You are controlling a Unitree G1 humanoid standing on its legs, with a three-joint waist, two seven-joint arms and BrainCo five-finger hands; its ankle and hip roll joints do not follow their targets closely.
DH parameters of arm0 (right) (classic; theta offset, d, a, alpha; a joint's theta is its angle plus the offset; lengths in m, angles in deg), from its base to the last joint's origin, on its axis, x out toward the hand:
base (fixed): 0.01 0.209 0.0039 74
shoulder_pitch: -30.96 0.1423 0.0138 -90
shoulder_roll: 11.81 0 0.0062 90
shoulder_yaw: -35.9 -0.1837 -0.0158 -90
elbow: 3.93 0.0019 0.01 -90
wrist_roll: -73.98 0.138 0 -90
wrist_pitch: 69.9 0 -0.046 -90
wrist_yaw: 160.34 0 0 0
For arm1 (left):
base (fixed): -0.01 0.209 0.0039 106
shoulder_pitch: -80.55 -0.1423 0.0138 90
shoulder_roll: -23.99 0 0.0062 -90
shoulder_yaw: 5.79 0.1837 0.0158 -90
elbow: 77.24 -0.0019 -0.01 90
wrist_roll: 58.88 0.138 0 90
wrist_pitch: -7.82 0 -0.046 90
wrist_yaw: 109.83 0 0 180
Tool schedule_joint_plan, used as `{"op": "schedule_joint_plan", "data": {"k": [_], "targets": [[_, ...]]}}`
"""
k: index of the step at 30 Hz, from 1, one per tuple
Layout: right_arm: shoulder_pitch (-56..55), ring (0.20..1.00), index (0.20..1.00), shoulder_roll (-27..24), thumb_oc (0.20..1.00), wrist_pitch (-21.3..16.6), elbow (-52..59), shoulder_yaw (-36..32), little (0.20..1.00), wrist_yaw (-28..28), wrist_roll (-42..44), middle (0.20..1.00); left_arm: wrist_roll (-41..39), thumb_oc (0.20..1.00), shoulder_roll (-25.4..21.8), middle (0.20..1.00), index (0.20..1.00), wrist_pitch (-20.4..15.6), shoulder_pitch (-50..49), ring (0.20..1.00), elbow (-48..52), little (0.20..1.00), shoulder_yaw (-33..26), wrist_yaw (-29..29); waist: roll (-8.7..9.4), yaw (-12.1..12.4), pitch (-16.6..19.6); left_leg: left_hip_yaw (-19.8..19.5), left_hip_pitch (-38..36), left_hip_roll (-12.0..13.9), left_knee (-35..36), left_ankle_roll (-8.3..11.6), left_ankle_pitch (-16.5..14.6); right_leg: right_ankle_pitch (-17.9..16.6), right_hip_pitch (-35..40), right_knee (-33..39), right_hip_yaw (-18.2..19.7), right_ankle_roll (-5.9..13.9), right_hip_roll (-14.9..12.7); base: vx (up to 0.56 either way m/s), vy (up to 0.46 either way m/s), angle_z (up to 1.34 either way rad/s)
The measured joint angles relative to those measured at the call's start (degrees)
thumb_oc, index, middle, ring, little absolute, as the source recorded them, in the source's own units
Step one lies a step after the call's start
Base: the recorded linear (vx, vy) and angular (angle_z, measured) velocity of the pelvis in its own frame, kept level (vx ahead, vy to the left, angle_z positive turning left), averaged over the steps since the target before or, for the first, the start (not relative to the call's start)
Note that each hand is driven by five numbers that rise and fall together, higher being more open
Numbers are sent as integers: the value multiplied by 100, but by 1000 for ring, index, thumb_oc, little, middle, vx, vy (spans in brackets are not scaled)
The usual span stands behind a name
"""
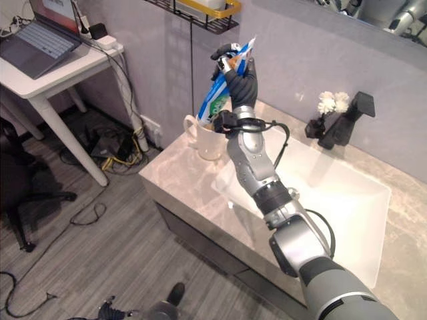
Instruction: Put brush and paste in cup on sink, flatten towel.
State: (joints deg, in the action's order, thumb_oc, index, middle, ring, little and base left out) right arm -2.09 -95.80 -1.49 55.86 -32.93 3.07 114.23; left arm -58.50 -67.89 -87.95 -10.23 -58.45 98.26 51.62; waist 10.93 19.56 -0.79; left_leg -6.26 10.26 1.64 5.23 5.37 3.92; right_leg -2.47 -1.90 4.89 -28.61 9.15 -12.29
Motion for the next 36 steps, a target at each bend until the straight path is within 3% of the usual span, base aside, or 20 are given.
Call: {"op": "schedule_joint_plan", "data": {"k": [18, 19, 20, 36], "targets": [[14, 200, 200, 5, 200, 176, -361, 312, 200, -42, -303, 200, -5, 1000, 0, 1000, 1000, -19, 133, 1000, -56, 1000, 7, -129, 96, -4, -165, 51, -17, 13, 0, 2, -2, -2, -14, 0, 45, -3, 5, 0, 0, 0], [16, 413, 413, 5, 413, 176, -384, 315, 413, -40, -308, 413, -5, 1000, 4, 1000, 1000, -22, 135, 1000, -73, 1000, 7, -128, 97, -4, -165, 52, -18, 13, 0, 2, -2, -2, -14, 0, 46, -3, 5, 0, 0, 0], [16, 1000, 1000, 5, 1000, 185, -403, 316, 1000, -37, -310, 1000, -4, 1000, 5, 1000, 1000, -22, 135, 1000, -80, 1000, 8, -128, 96, -4, -165, 55, -18, 14, 0, 2, -2, -2, -15, 0, 49, -3, 5, 0, 0, 0], [70, 1000, 1000, -136, 1000, 298, -124, 429, 1000, -103, -979, 1000, -2, 1000, 15, 1000, 1000, 2, 200, 1000, -193, 1000, -35, -124, 94, -8, -164, 205, -146, 63, -1, 3, -2, -33, 12, 1, 208, -31, 33, -12, -9, -5]]}}
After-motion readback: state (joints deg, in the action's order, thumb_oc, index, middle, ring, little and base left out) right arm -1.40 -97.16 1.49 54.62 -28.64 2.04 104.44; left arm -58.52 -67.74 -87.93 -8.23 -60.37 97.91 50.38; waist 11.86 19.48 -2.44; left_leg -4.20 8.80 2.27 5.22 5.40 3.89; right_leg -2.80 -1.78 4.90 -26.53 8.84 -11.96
